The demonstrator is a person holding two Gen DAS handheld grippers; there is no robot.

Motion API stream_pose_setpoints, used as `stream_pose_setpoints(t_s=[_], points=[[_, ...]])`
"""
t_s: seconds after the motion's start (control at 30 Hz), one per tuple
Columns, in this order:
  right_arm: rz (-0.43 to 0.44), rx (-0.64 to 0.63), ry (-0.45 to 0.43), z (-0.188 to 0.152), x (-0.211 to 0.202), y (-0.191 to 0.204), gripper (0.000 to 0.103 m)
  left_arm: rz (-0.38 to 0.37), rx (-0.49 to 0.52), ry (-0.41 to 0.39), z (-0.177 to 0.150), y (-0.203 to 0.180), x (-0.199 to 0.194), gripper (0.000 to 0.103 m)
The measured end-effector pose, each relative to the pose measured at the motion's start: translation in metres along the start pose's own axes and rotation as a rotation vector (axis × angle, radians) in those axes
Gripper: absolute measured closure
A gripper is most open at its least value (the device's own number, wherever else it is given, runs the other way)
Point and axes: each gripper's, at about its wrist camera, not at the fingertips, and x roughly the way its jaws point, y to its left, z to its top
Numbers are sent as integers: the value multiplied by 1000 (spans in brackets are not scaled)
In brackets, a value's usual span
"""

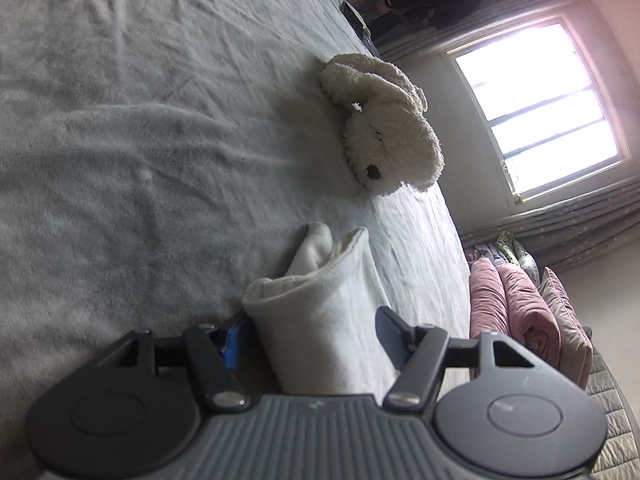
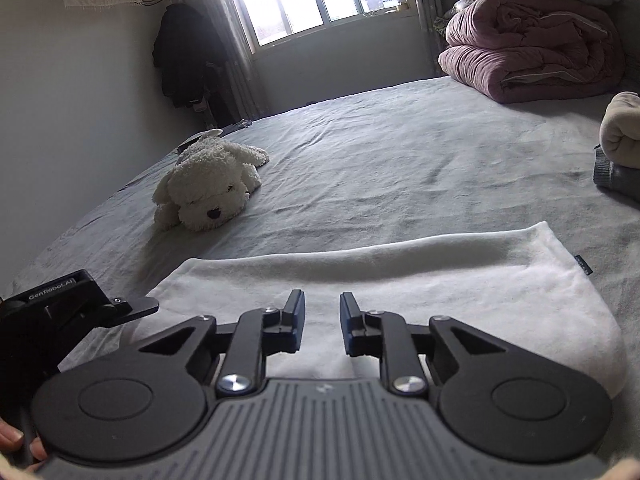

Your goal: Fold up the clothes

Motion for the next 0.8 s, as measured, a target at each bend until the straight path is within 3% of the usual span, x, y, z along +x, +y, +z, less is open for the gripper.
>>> stream_pose_setpoints(t_s=[0.07,0.17,0.43,0.53,0.63,0.8], points=[[14,11,20,-5,11,1,91,21,8,-22,-1,1,-3,58],[-4,10,57,-19,26,0,102,9,38,-31,0,3,-7,70],[137,144,28,-27,20,-29,103,-114,171,-58,6,-29,-28,75],[240,211,38,-21,12,-38,84,-170,221,-74,0,-49,-36,76],[363,359,31,-13,0,-57,57,-228,272,-69,-9,-70,-41,76],[449,589,-51,-4,-26,-98,44,-326,362,-1,-36,-101,-41,77]])
